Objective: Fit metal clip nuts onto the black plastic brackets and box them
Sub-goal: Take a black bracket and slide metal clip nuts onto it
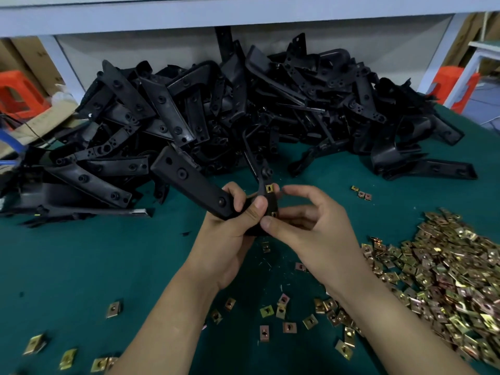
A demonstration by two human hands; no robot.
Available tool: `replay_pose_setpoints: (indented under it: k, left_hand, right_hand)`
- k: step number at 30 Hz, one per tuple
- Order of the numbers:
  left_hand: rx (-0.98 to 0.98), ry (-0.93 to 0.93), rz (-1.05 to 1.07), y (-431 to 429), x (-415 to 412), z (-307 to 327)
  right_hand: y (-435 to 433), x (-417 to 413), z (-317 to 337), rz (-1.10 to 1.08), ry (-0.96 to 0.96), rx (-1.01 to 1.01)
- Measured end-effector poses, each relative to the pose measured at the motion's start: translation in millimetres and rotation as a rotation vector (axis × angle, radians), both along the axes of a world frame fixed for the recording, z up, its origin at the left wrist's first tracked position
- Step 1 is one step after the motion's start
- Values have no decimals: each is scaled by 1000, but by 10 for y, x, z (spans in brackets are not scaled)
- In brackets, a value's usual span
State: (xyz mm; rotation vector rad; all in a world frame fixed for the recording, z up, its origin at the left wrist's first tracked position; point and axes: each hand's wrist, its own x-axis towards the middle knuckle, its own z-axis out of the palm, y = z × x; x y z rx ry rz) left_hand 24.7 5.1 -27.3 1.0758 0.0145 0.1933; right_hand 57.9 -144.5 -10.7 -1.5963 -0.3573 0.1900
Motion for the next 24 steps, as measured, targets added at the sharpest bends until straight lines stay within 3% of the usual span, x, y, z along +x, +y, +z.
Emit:
replay_pose_setpoints:
  k: [13, 19, 24]
  left_hand:
    - [-79, 54, 109, -71, 19, 59]
    - [-50, -14, 211, -259, 22, 224]
    - [4, 38, 108, -1056, 26, 306]
  right_hand:
    - [-23, -12, 96, -90, -124, -103]
    - [-428, -26, 348, -247, -235, -246]
    - [-1095, -290, 391, -495, -219, -324]
